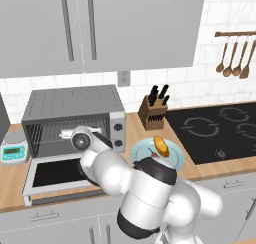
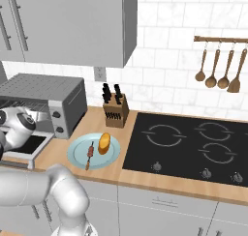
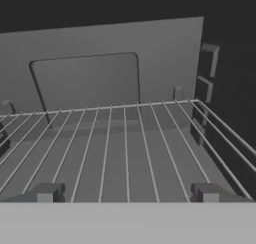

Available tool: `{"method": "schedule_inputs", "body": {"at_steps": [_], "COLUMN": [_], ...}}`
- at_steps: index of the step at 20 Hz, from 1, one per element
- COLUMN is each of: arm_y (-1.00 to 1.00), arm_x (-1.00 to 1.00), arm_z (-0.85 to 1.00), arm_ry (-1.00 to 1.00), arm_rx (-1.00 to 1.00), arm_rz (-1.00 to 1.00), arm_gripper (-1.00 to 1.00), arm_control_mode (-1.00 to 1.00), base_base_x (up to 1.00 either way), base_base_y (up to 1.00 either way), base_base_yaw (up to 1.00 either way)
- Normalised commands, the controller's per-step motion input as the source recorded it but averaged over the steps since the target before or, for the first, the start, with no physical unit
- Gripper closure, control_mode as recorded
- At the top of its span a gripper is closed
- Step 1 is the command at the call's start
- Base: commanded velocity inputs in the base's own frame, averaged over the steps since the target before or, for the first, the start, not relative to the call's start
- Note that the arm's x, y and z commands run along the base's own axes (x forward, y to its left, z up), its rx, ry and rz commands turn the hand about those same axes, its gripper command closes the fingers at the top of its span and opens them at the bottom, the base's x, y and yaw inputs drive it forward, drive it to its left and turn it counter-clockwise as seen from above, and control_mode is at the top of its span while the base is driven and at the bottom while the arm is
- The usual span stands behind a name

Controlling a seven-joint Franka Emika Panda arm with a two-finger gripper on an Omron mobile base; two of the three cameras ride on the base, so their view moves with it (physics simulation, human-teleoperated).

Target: Pick up the kebab skewer and baguette bread, and place them inside the toaster oven. Close the toaster oven door and start by setting the timer.

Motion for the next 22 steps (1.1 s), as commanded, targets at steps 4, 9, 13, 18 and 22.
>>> {"method": "schedule_inputs", "body": {"at_steps": [4, 9, 13, 18, 22], "arm_y": [0.0, 0.0, 0.0, 0.0, 0.0], "arm_x": [0.15, 0.0, -0.41, -0.92, -0.94], "arm_z": [0.0, -0.13, -0.41, -0.6, -0.62], "arm_ry": [0.04, 0.11, 0.03, 0.0, 0.05], "arm_rx": [0.0, 0.0, 0.0, 0.0, 0.0], "arm_rz": [0.0, 0.0, 0.0, 0.0, 0.0], "arm_gripper": [-1.0, -1.0, -1.0, -1.0, -1.0], "arm_control_mode": [-1.0, -1.0, -1.0, -1.0, -1.0], "base_base_x": [0.0, 0.0, 0.0, 0.0, 0.0], "base_base_y": [0.0, 0.0, 0.0, 0.0, 0.0], "base_base_yaw": [0.0, 0.0, 0.0, 0.0, 0.0]}}
